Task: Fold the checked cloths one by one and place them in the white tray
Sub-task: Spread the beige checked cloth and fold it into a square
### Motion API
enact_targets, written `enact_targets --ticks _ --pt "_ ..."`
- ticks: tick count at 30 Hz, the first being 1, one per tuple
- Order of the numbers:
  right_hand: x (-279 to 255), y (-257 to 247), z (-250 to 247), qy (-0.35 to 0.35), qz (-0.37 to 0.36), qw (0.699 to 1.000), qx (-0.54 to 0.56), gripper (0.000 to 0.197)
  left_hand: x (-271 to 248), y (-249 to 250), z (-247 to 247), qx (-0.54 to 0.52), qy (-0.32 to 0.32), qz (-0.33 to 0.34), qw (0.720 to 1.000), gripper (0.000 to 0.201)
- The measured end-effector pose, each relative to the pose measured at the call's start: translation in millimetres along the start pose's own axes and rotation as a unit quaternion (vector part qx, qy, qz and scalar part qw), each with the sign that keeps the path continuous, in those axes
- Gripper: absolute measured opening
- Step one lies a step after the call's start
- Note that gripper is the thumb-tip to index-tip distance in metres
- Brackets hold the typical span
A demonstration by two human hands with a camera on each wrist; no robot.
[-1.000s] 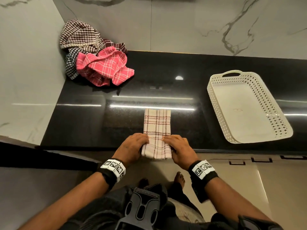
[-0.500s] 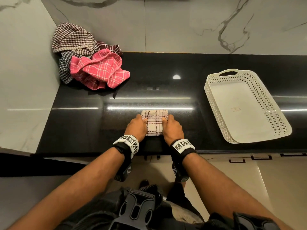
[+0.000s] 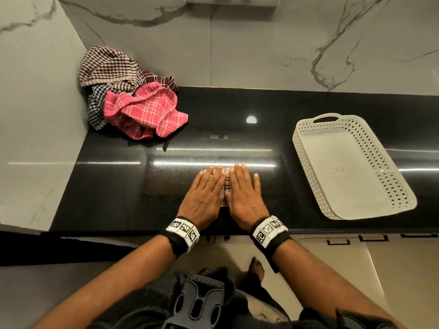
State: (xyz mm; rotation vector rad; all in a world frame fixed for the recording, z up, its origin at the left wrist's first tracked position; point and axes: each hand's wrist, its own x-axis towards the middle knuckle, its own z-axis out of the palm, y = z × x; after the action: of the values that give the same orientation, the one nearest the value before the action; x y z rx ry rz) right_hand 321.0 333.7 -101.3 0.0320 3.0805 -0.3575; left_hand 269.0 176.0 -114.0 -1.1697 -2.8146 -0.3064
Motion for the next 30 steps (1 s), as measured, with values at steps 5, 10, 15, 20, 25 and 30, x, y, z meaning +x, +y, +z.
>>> enact_targets --ticks 5,10,15,20,25,30 --pt "13 14 10 -0.136 -0.034 0.990 -0.030 0.067 2 -17 12 0.007 -0.130 -0.030 0.991 0.070" --pt "24 15 -4 -0.144 0.016 0.984 0.103 0.076 23 -22 -4 -0.060 -0.183 -0.061 0.979 0.068" --pt "4 23 -7 0.000 0.160 0.968 0.195 0.041 48 -31 -25 -0.173 -0.160 -0.180 0.955 0.049" --pt "-7 24 -4 -0.051 0.180 0.961 0.205 0.025 50 -21 -18 -0.219 -0.205 -0.279 0.912 0.048" --pt "-8 31 -16 -0.083 0.190 0.948 0.242 0.028 53 -13 -30 -0.234 -0.286 -0.275 0.888 0.019" --pt "-23 79 -66 -0.099 0.179 0.915 0.349 0.030 76 13 -58 -0.362 -0.313 -0.206 0.853 0.035"
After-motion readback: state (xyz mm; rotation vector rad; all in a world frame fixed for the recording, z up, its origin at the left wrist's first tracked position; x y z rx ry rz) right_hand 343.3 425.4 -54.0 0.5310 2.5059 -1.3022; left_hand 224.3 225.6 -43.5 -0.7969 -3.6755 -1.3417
